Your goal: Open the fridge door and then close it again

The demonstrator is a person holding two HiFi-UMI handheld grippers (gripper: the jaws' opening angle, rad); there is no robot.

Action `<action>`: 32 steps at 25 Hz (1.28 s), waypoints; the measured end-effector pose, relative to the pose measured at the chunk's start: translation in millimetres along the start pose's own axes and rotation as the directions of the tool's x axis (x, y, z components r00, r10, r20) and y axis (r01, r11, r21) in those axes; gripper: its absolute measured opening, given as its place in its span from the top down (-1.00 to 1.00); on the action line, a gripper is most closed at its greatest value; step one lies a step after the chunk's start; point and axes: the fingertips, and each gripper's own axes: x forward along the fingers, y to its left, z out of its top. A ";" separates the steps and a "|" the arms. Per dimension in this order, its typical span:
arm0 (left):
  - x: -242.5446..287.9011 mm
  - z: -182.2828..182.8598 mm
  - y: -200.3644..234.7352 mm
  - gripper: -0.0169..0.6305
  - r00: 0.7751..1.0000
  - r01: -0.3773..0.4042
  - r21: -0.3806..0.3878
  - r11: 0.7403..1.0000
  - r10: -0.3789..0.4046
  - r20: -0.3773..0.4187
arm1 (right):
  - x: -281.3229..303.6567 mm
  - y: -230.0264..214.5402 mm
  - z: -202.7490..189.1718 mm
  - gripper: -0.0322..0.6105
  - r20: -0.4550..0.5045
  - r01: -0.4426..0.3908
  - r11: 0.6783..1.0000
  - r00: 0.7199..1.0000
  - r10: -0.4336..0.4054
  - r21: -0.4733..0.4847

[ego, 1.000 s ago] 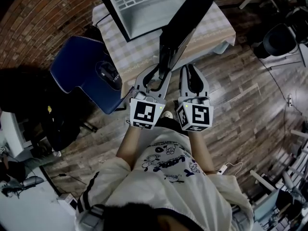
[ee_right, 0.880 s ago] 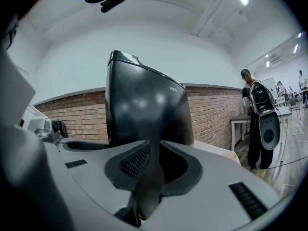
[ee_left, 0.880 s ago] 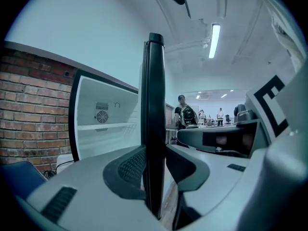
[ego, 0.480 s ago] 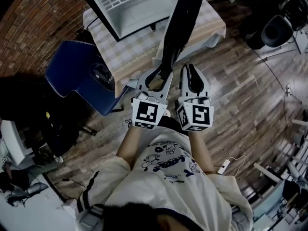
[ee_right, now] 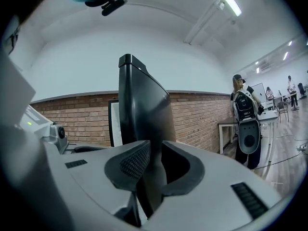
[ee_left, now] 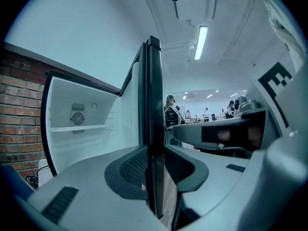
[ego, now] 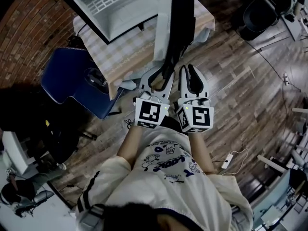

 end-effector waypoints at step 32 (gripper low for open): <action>42.1 15.5 -73.6 0.61 0.978 0.206 0.031 0.978 -0.207 0.018 | -12.1 -38.5 13.7 0.49 -0.026 -0.083 0.996 0.996 0.082 -0.026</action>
